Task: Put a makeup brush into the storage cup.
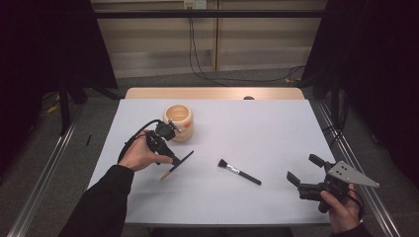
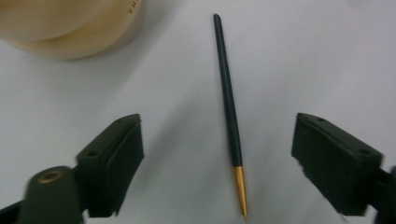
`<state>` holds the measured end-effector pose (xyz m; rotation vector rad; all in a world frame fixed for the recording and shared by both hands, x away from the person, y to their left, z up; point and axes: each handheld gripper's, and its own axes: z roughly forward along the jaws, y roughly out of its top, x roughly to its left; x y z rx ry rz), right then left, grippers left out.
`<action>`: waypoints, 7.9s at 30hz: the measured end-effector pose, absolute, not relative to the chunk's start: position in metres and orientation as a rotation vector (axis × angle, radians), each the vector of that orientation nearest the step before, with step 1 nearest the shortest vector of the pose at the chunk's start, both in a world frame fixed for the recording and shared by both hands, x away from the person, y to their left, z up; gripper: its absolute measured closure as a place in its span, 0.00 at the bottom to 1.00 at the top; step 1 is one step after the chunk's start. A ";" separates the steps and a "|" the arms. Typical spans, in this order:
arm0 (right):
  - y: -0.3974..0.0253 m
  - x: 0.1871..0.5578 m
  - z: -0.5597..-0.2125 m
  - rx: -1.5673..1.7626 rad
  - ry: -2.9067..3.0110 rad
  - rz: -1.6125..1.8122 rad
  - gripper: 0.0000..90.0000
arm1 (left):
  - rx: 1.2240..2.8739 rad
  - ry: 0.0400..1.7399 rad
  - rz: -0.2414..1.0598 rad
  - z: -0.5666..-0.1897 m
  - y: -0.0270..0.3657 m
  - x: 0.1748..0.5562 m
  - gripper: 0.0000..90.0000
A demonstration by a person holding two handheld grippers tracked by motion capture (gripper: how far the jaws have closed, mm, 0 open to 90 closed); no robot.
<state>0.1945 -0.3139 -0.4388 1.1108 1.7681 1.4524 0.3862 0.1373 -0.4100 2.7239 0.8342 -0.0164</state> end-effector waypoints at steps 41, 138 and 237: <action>-0.314 0.194 -0.439 1.105 1.777 1.441 0.00 | 2.874 0.855 -0.020 -0.444 0.119 0.376 0.83; -0.313 0.195 -0.439 1.113 1.772 1.440 0.00 | 1.819 0.781 0.287 -0.393 0.192 0.321 0.93; -0.312 0.195 -0.439 1.104 1.779 1.464 0.00 | 2.146 0.401 -0.056 -0.370 0.067 0.284 0.93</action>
